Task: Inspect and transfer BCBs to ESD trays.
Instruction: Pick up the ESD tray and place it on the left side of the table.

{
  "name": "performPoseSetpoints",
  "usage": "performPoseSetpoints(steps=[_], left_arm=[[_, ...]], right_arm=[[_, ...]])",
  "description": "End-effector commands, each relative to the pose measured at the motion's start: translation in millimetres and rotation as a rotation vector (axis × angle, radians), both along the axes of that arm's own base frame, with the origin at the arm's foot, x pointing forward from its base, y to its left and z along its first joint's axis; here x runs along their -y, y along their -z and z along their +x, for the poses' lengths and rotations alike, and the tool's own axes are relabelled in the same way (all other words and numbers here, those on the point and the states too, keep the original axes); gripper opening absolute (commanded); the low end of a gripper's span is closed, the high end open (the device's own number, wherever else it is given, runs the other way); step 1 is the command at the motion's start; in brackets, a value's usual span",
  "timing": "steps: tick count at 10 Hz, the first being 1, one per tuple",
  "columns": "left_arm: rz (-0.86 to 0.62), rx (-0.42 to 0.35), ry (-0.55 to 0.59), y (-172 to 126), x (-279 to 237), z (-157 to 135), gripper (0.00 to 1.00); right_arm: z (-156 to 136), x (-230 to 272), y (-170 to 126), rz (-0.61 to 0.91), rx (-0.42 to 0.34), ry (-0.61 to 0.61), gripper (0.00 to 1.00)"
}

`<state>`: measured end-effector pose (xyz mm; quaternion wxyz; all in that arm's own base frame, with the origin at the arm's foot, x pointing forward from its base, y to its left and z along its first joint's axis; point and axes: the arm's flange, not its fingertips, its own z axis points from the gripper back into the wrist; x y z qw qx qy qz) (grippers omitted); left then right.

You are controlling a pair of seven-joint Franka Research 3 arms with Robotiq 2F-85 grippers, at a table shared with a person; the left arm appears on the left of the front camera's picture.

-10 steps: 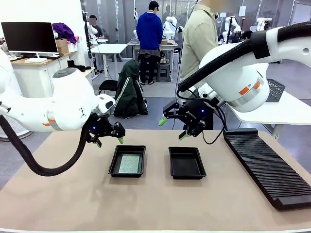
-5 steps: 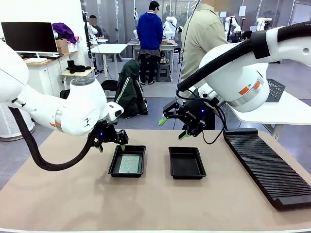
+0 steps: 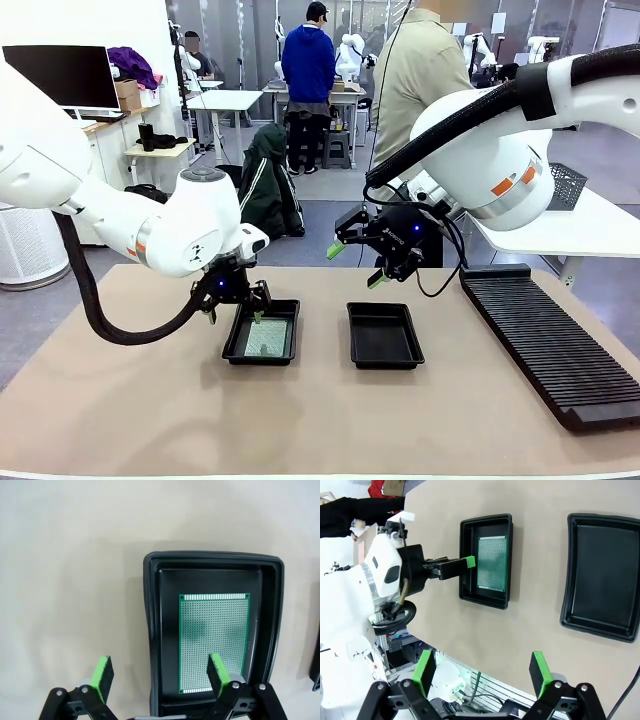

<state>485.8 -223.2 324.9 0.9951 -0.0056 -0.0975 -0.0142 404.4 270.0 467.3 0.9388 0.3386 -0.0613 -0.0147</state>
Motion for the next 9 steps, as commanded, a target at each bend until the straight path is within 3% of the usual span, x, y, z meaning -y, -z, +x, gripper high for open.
performPoseSetpoints(steps=[1, 5, 9], left_arm=[[0.054, -0.019, -0.019, 6, 9, 8, 1.00], [0.033, -0.066, -0.005, 12, 3, 17, 1.00], [0.026, -0.084, 0.004, 14, 0, 20, 0.83]], right_arm=[[0, 0, 0, 0.001, -0.004, 0.006, 1.00], [0, 0, 0, 0.001, -0.004, 0.006, 1.00], [0, 0, 0, 0.001, -0.004, 0.006, 1.00]])
